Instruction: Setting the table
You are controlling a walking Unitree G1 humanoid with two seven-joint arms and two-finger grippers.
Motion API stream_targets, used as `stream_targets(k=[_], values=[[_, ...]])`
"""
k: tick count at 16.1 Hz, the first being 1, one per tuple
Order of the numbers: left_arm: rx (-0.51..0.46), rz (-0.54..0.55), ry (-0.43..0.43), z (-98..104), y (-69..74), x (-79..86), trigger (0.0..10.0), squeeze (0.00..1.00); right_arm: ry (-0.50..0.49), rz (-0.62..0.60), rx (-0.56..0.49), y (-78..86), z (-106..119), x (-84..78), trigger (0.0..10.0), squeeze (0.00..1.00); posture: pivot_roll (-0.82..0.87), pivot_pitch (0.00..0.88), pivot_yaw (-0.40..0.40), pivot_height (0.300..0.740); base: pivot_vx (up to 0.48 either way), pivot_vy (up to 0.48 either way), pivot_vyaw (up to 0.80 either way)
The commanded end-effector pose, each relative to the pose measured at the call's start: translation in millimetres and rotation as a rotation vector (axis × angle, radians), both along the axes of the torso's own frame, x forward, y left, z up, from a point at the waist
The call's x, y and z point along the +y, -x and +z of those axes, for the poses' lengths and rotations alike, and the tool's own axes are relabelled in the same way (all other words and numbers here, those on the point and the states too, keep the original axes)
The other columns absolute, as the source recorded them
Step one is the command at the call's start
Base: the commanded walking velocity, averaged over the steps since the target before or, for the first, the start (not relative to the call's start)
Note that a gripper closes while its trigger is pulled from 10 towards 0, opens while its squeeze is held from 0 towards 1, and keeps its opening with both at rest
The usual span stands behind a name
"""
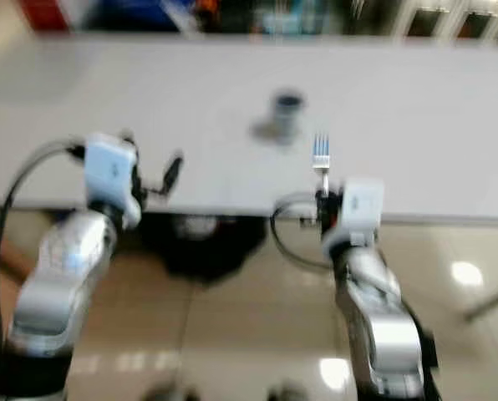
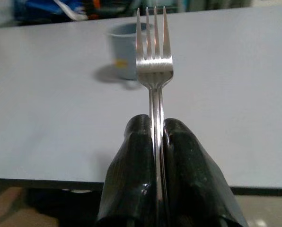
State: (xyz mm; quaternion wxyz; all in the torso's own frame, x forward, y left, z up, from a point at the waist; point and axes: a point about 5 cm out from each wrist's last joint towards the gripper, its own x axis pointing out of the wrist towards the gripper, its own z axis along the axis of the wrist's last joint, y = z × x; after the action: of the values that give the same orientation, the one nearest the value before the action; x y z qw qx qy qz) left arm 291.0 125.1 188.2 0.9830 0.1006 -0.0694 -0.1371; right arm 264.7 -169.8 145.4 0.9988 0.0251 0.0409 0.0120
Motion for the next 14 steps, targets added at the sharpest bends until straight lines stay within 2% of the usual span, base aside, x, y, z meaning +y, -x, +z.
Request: stream_targets(k=[1,12,13,14], values=[[0.0,-0.025,-0.005,1,1.4,-3.8,10.0,0.0,-0.003,-0.018,-0.01,0.1,2,-4.0,10.0,0.0,0.03,0.079,0.02,0.74,0.315,0.0,0.0],[0.004,-0.048,-0.011,0,4.0,-4.6,10.0,0.0,0.002,-0.008,-0.004,-5.4,-2,-0.6,10.0,0.0,0.03,0.06,0.023,0.74,0.317,0.0,0.0],[0.008,-0.053,-0.016,-1,4.3,-5.4,10.0,0.0,0.002,-0.013,0.006,-6.9,-3,-0.9,10.0,0.0,0.03,0.063,0.023,0.74,0.289,0.0,0.0],[0.053,-0.08,-0.019,-6,6.0,-7.2,10.0,0.0,-0.01,-0.035,0.044,-10.0,-7,-2.4,10.0,0.0,0.03,0.068,0.028,0.74,0.0,0.0,0.0]])
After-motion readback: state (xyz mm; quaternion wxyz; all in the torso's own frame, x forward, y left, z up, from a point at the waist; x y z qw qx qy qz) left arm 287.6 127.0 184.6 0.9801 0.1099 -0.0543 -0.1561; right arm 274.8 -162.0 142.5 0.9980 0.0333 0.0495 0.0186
